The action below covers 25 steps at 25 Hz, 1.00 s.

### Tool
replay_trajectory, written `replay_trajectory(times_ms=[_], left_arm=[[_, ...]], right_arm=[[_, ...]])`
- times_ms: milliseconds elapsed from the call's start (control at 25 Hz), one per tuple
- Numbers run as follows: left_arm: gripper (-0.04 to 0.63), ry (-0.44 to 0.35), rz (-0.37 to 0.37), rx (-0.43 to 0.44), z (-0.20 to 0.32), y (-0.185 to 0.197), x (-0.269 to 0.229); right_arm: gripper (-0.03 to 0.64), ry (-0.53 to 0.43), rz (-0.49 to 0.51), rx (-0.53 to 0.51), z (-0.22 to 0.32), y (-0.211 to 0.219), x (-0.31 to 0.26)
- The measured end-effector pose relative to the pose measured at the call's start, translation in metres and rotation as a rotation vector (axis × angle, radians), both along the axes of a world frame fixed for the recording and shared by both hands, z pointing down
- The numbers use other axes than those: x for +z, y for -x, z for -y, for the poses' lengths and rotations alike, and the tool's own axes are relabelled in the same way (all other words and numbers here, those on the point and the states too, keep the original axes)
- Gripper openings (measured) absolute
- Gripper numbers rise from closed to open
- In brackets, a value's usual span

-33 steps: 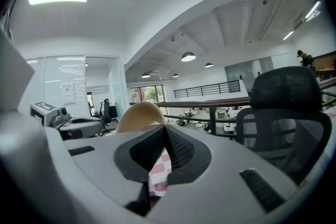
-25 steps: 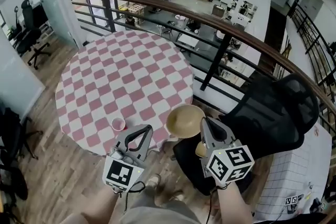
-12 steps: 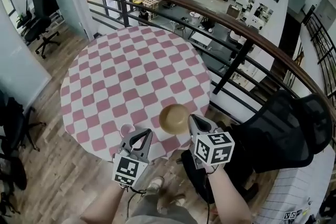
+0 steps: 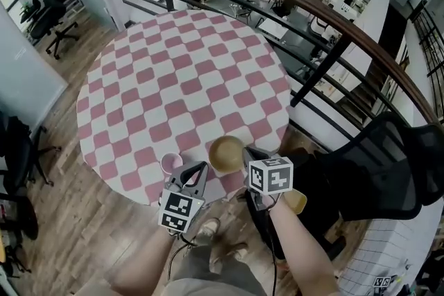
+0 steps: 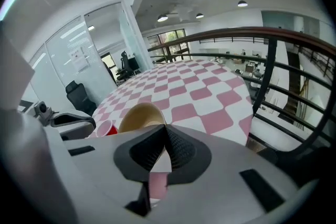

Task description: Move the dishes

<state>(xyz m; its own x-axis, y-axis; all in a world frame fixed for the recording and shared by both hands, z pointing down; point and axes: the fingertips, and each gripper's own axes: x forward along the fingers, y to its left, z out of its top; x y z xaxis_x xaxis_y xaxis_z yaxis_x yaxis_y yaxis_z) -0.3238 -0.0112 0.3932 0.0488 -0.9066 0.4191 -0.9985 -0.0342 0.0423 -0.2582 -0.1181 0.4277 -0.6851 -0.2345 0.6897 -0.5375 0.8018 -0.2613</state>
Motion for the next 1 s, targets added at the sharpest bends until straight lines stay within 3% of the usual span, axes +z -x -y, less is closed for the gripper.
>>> replay_trajectory(times_ms=[320,560,1000], left_arm=[[0.014,0.087,-0.057,-0.004,-0.003,0.003,0.041],[0.014,0.113,-0.074,0.003,-0.003,0.004,0.053],[0.014,0.122,-0.072,0.019,-0.009,0.001,0.055]], right_arm=[[0.023,0.057,-0.118,-0.033,-0.005,0.009,0.058],[0.023,0.133,-0.128,0.003,-0.005,0.007,0.077],[0.041,0.082,-0.145,-0.028,-0.01,0.002,0.075]])
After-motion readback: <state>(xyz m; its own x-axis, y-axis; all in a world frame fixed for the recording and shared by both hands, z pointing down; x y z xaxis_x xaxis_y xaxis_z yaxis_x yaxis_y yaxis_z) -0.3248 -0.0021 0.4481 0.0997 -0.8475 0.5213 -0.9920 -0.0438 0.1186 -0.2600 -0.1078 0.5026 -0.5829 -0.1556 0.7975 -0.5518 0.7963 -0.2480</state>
